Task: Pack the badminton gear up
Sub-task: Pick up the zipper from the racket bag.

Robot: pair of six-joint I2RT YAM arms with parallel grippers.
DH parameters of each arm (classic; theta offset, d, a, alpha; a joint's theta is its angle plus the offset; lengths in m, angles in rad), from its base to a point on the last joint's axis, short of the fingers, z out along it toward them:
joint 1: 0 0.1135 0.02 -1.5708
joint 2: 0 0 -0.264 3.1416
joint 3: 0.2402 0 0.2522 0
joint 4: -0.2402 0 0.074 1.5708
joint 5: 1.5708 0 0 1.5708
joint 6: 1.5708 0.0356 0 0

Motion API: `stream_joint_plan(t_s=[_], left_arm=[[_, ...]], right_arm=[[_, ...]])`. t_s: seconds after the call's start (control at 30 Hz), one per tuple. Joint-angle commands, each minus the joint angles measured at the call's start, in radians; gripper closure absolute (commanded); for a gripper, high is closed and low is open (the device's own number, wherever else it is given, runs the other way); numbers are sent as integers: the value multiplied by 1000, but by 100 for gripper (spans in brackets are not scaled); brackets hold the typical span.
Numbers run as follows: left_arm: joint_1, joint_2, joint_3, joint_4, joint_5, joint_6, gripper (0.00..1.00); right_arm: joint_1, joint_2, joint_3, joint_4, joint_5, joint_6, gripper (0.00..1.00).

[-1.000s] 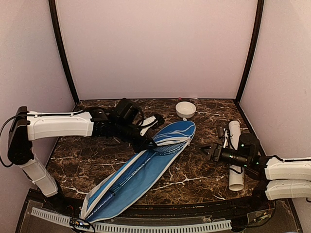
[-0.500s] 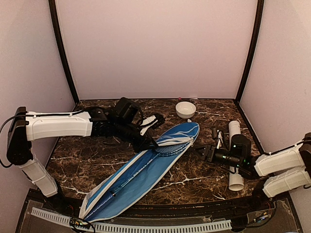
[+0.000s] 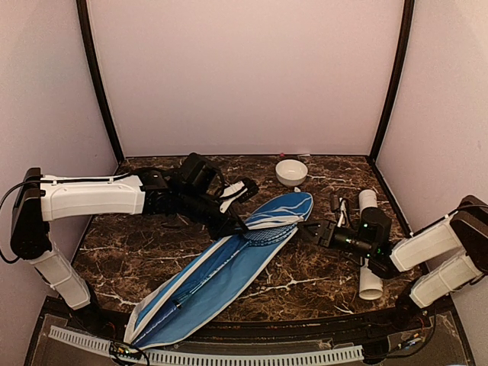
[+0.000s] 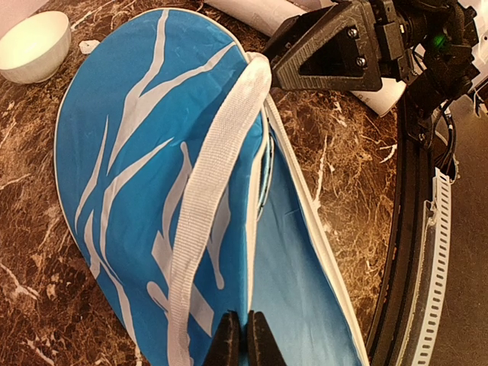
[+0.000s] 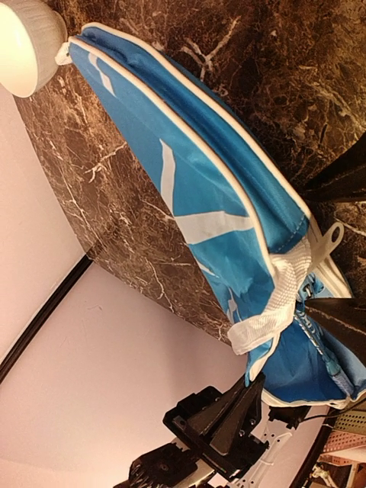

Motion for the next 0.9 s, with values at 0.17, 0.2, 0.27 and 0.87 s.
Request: stream_joint_plan(t_s=[0.17,0.2,0.27,0.87], left_arm=[[5,-66,-1,41,30,1,100],[6,-65,-2,42,31,1,100],[5,-64,-1,42,31,-1,100],[5,-59,-2,39,28,1,100]], right_arm=[[-27,36,41,63,-58,-3,67],[-27,44,42,65,-65,0,69],[-28,56,40,79,-71,9,72],[-28,91,15,156,-78,50,80]])
